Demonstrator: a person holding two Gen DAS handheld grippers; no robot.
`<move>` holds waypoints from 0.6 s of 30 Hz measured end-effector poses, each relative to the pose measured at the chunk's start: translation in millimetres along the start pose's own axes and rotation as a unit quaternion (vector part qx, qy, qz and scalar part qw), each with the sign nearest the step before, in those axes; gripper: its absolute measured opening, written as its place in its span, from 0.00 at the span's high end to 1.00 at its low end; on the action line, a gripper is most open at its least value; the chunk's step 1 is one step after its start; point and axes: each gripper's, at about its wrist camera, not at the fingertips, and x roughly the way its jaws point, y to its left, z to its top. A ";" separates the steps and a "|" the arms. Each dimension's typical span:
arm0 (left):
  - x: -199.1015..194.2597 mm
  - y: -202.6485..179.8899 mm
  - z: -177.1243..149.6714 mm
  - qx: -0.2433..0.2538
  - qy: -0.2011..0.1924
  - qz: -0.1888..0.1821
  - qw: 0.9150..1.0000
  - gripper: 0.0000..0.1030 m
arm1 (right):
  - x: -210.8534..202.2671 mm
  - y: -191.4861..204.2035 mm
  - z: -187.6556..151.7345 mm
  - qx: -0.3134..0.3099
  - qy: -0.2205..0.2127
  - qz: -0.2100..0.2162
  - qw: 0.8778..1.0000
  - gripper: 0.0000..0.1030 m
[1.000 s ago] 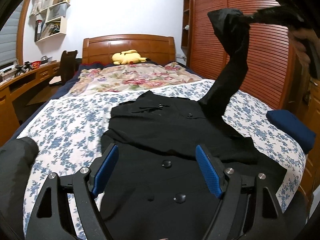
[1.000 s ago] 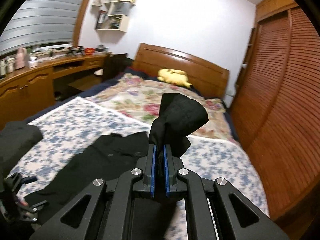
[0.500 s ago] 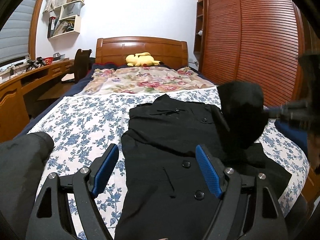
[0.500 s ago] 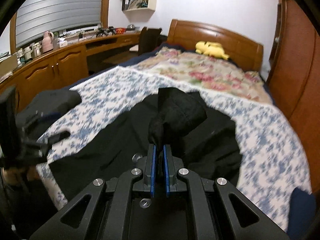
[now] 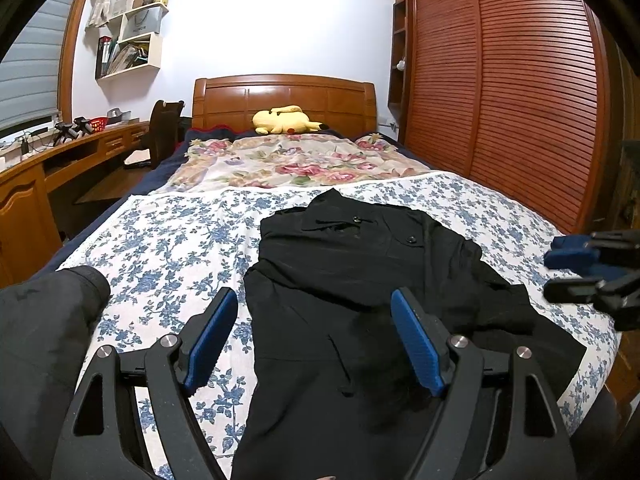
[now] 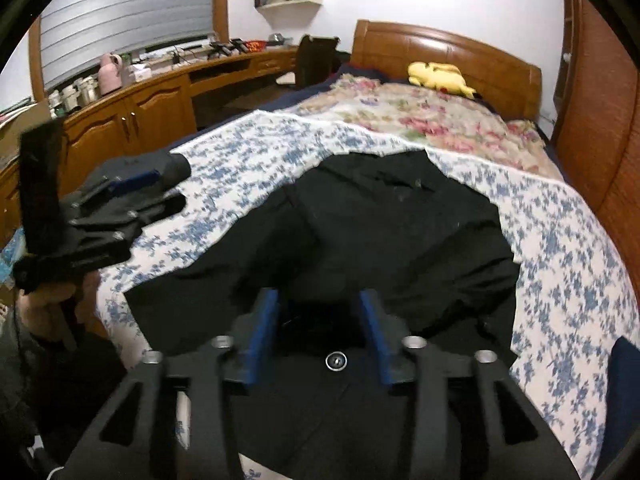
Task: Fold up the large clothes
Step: 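Pinch the coat front with the right gripper and smooth it flat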
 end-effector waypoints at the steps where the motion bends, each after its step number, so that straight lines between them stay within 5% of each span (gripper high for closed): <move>1: -0.7 1.6 0.2 -0.001 0.000 0.001 1.000 0.23 | 2.0 0.2 -2.2 -0.003 -0.003 -0.002 1.000 0.48; 10: -8.4 20.2 -5.6 -0.007 0.001 0.015 1.000 0.23 | 63.0 -17.4 3.1 0.009 0.014 -0.014 1.000 0.47; 18: -21.4 40.7 -10.2 -0.015 -0.003 0.030 0.999 0.23 | 144.7 10.2 29.0 0.025 0.052 0.028 0.998 0.47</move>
